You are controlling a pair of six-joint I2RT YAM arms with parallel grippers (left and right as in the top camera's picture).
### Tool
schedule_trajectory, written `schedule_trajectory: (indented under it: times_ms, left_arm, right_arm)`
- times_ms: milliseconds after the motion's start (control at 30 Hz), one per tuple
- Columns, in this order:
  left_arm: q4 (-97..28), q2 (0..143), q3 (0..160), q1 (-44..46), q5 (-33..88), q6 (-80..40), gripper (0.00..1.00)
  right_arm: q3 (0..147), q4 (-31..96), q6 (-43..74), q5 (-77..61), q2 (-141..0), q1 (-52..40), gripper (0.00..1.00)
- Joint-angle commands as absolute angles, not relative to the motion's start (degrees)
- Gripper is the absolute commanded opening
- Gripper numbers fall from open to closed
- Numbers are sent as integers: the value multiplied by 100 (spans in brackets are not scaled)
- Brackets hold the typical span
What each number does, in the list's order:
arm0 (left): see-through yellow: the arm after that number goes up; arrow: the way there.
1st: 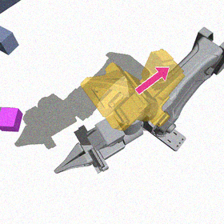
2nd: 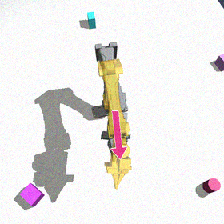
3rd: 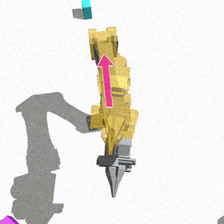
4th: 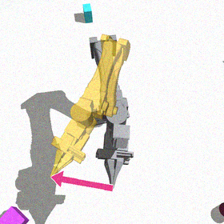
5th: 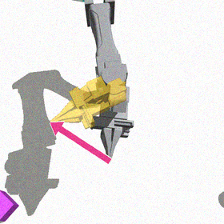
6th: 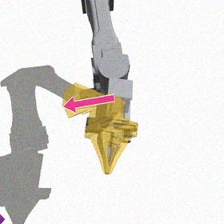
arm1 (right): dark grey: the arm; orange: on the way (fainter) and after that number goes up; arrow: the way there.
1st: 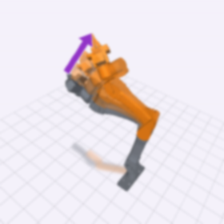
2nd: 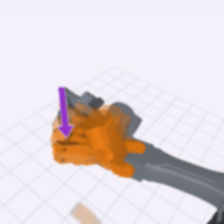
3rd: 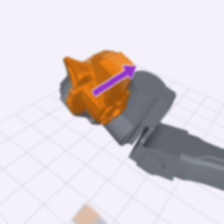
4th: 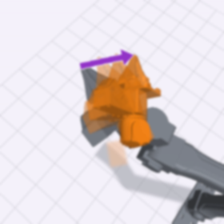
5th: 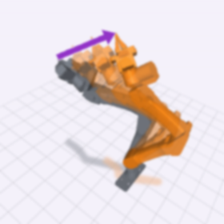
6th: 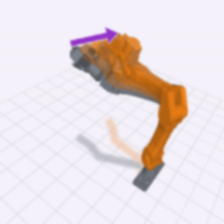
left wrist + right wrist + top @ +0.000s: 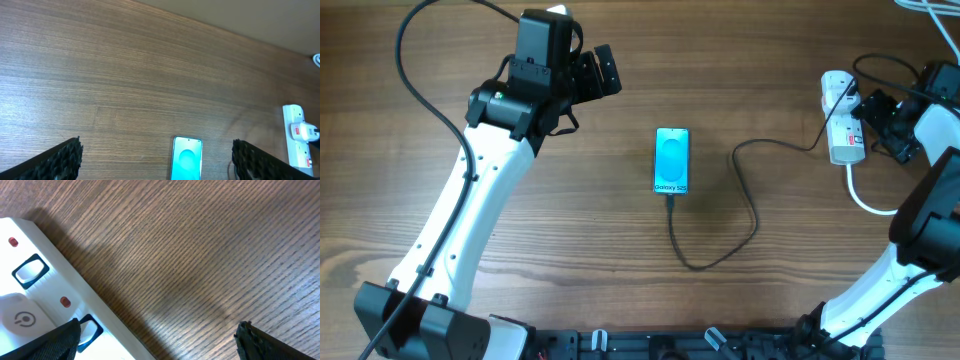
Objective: Plug charger to phone and switch on socket
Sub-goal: 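Press the power strip switch down with the right gripper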
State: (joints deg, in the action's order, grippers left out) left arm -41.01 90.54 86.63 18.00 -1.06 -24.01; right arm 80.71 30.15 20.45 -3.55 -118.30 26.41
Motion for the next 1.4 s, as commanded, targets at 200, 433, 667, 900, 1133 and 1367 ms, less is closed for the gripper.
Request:
schedule_trajectory:
  times_ms: [200,433,667,900,1133,1367]
  left_arm:
    - [-4099,9076,8626,1815,-202,-2290,100]
    - [-4099,9076,8626,1815,-202,-2287,100]
    - [-4099,9076,8626,1815,-202,-2290,100]
    - [-4099,9076,8626,1815,-202,-2287,100]
    - [-4099,9076,8626,1815,-202,-2290,100]
    - [-4099,9076,8626,1815,-202,-2290,100]
  right_arm:
    - [8001,3050,1964,-587,-11981,2622,100]
    - [8001,3070,1964,-589,-11981,2622,100]
    - [8001,3092,1964,-589,-11981,2593,100]
    - [7990,3133,1953,-589,-11983,2574,100]
    - [7990,3157,1957,-644,-12178,2567,100]
    - [7992,3188,1802,-746,-12237,2569,100]
